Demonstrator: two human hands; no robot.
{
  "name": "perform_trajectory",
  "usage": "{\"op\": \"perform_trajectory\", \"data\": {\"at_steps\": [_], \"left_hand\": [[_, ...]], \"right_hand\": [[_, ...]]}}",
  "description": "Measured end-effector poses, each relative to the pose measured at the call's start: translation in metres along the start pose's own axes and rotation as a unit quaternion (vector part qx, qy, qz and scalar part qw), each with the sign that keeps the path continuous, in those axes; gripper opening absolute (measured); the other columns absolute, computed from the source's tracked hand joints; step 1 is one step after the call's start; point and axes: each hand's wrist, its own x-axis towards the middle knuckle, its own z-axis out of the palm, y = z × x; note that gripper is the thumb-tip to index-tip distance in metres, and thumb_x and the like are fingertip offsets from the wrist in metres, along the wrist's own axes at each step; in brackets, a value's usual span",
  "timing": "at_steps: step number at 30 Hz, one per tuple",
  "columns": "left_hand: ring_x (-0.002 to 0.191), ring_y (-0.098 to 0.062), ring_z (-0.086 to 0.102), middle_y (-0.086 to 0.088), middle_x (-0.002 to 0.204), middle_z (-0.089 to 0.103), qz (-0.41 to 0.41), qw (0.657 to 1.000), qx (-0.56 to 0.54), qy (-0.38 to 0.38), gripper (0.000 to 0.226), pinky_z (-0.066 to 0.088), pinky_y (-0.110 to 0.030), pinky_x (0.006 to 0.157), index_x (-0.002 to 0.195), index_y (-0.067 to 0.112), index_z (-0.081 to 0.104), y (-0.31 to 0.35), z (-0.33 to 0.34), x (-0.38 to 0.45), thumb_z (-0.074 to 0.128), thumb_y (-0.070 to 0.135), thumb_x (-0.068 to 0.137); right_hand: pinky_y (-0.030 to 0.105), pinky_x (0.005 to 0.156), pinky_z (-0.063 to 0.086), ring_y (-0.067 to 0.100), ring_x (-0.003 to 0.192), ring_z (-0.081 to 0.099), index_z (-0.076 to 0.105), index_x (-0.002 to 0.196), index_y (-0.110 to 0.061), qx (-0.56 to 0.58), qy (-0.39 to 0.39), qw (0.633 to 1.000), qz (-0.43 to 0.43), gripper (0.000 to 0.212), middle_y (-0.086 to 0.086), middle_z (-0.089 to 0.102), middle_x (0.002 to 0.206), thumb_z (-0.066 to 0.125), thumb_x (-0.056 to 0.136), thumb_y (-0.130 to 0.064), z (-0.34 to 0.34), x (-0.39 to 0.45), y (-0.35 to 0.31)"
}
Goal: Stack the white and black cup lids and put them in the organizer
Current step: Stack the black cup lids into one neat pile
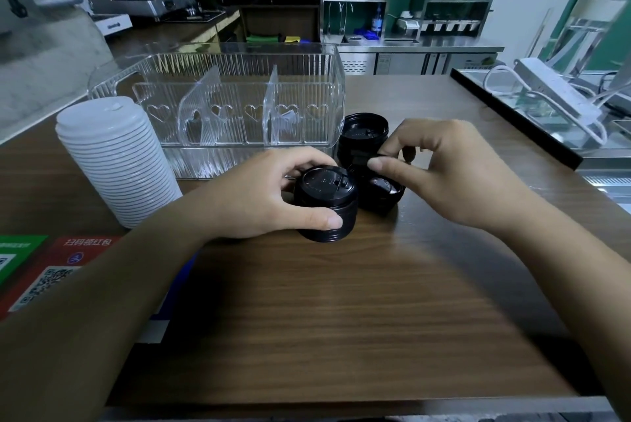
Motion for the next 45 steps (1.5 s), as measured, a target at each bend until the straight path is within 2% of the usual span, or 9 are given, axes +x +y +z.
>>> {"op": "perform_trajectory", "data": {"at_steps": [5, 13, 18, 24, 27, 32, 36, 41, 45], "left_hand": [[0.140, 0.005, 0.066, 0.024, 0.146, 0.073, 0.004, 0.998, -0.023, 0.064, 0.087, 0.054, -0.036, 0.121, 0.160, 0.041, 0.060, -0.001, 0.001, -0.002, 0.090, 0.071, 0.085], [0.138, -0.016, 0.072, 0.012, 0.162, 0.061, 0.106, 0.981, -0.056, 0.153, 0.119, 0.056, -0.045, 0.121, 0.179, 0.038, 0.028, 0.010, 0.007, -0.002, 0.101, 0.037, 0.085], [0.131, -0.024, 0.074, 0.004, 0.155, 0.062, 0.149, 0.968, -0.078, 0.187, 0.106, 0.061, -0.051, 0.111, 0.163, 0.033, 0.047, 0.015, 0.013, 0.000, 0.108, 0.021, 0.077], [0.116, -0.032, 0.077, -0.001, 0.144, 0.067, 0.148, 0.965, -0.096, 0.194, 0.084, 0.064, -0.062, 0.099, 0.149, 0.017, 0.058, 0.008, 0.011, 0.002, 0.106, 0.009, 0.079], [0.119, -0.029, 0.076, 0.003, 0.138, 0.073, 0.144, 0.968, -0.078, 0.191, 0.080, 0.064, -0.055, 0.098, 0.148, 0.019, 0.063, 0.008, 0.008, 0.001, 0.105, 0.010, 0.080], [0.127, -0.018, 0.072, 0.011, 0.144, 0.073, 0.142, 0.972, -0.041, 0.185, 0.081, 0.063, -0.048, 0.105, 0.151, 0.030, 0.067, 0.004, 0.003, 0.000, 0.106, 0.021, 0.080], [0.117, 0.002, 0.069, 0.034, 0.138, 0.073, 0.125, 0.975, -0.006, 0.185, 0.084, 0.060, -0.037, 0.104, 0.150, 0.043, 0.065, 0.006, 0.000, -0.003, 0.106, 0.028, 0.079], [0.139, -0.009, 0.070, 0.016, 0.147, 0.075, 0.115, 0.979, -0.015, 0.169, 0.089, 0.061, -0.045, 0.109, 0.160, 0.025, 0.065, 0.001, -0.004, -0.001, 0.105, 0.026, 0.081], [0.138, 0.001, 0.068, 0.021, 0.138, 0.077, 0.076, 0.990, 0.001, 0.117, 0.095, 0.059, -0.037, 0.116, 0.160, 0.038, 0.064, 0.003, -0.009, -0.003, 0.103, 0.048, 0.073]], "right_hand": [[0.040, 0.071, 0.055, 0.031, 0.075, 0.071, 0.077, 0.088, -0.019, 0.118, 0.043, 0.991, 0.047, 0.024, 0.000, 0.076, 0.080, 0.074, 0.106, -0.035, -0.003, 0.002, -0.006], [0.044, 0.082, 0.050, 0.031, 0.079, 0.057, 0.073, 0.089, -0.001, 0.380, 0.067, 0.920, 0.070, 0.033, 0.034, 0.063, 0.085, 0.071, 0.106, -0.029, 0.007, 0.004, -0.020], [0.037, 0.075, 0.053, 0.026, 0.072, 0.057, 0.075, 0.079, -0.013, 0.439, 0.061, 0.892, 0.085, 0.026, 0.010, 0.066, 0.075, 0.074, 0.100, -0.030, 0.018, 0.003, -0.027], [0.035, 0.076, 0.060, 0.020, 0.075, 0.071, 0.079, 0.102, -0.011, 0.353, 0.075, 0.930, 0.070, 0.013, -0.001, 0.078, 0.088, 0.076, 0.101, -0.024, 0.017, 0.000, -0.032], [0.047, 0.090, 0.066, 0.023, 0.100, 0.080, 0.072, 0.138, -0.018, 0.245, 0.091, 0.965, 0.034, 0.040, -0.001, 0.078, 0.126, 0.079, 0.101, -0.030, 0.015, -0.003, -0.032], [0.028, 0.119, 0.046, 0.008, 0.143, 0.060, 0.063, 0.153, -0.015, 0.083, 0.049, 0.993, -0.072, 0.062, -0.008, 0.067, 0.150, 0.085, 0.097, -0.031, 0.008, -0.005, -0.031], [0.025, 0.118, 0.046, 0.002, 0.140, 0.061, 0.067, 0.149, -0.016, 0.075, 0.031, 0.994, -0.075, 0.057, -0.011, 0.070, 0.146, 0.086, 0.097, -0.031, 0.009, -0.006, -0.028], [0.029, 0.111, 0.053, 0.002, 0.130, 0.068, 0.074, 0.139, -0.016, 0.063, 0.038, 0.995, -0.074, 0.053, -0.012, 0.075, 0.136, 0.089, 0.093, -0.035, 0.011, -0.004, -0.024], [0.032, 0.097, 0.057, 0.005, 0.112, 0.074, 0.079, 0.131, -0.021, 0.061, 0.040, 0.996, -0.055, 0.047, -0.013, 0.080, 0.120, 0.089, 0.090, -0.041, 0.014, -0.005, -0.025]]}}
